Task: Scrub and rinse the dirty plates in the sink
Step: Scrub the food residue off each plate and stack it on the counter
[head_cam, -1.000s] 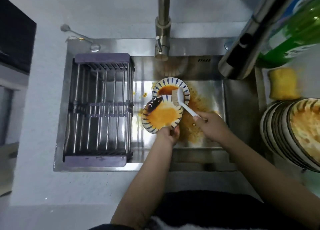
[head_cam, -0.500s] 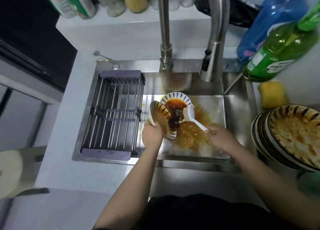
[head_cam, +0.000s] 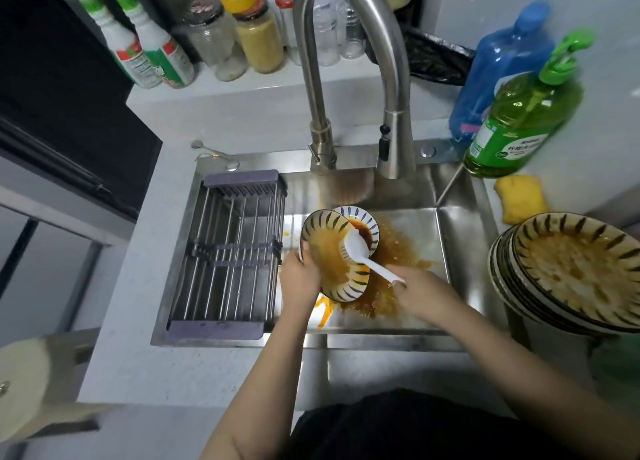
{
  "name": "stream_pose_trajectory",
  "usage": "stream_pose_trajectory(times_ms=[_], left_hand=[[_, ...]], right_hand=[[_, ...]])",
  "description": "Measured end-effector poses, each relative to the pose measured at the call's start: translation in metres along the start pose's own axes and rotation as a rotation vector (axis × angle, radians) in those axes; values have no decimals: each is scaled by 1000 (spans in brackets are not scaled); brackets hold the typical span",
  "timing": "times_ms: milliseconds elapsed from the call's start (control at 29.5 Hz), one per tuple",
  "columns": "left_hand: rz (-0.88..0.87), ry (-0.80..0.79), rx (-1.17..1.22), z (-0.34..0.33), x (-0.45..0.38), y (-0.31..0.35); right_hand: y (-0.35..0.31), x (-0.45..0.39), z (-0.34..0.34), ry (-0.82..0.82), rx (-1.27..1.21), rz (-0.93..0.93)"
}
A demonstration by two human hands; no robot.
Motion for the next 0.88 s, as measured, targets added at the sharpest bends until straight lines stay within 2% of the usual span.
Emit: stream_pose_trajectory(times_ms=[170, 238, 306, 407, 509, 611, 713, 815, 883], left_hand=[[256, -207, 569, -15, 6, -11], [294, -233, 704, -14, 7, -13], [298, -251, 795, -11, 9, -14], [256, -306, 773, -9, 14, -13], [181, -344, 713, -11, 23, -5], [197, -345, 697, -11, 25, 1], [217, -338, 751, -4, 20, -4], [211, -336, 747, 2, 20, -3], [176, -337, 678, 4, 23, 2]], right_hand=[[-31, 28, 5, -29, 362, 199], [-40, 43, 16, -81, 501, 233], [-42, 45, 35, -84, 625, 190], [-49, 32, 52, 27, 773, 128], [-62, 30, 36, 100, 746, 201], [-59, 46, 25, 20, 738, 324], [-52, 57, 48, -31, 839, 308], [-51, 46, 63, 64, 863, 204], [-58, 42, 54, 96, 836, 234]])
Point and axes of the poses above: each hand's wrist, its own x-axis away from the middle knuckle, its own z-axis out of the back of the hand, y = z × x, the point moved 2 cm from there along -x, towards the middle knuckle, and after that the axes turned 12 degrees about -x, right-handed, at the moved point
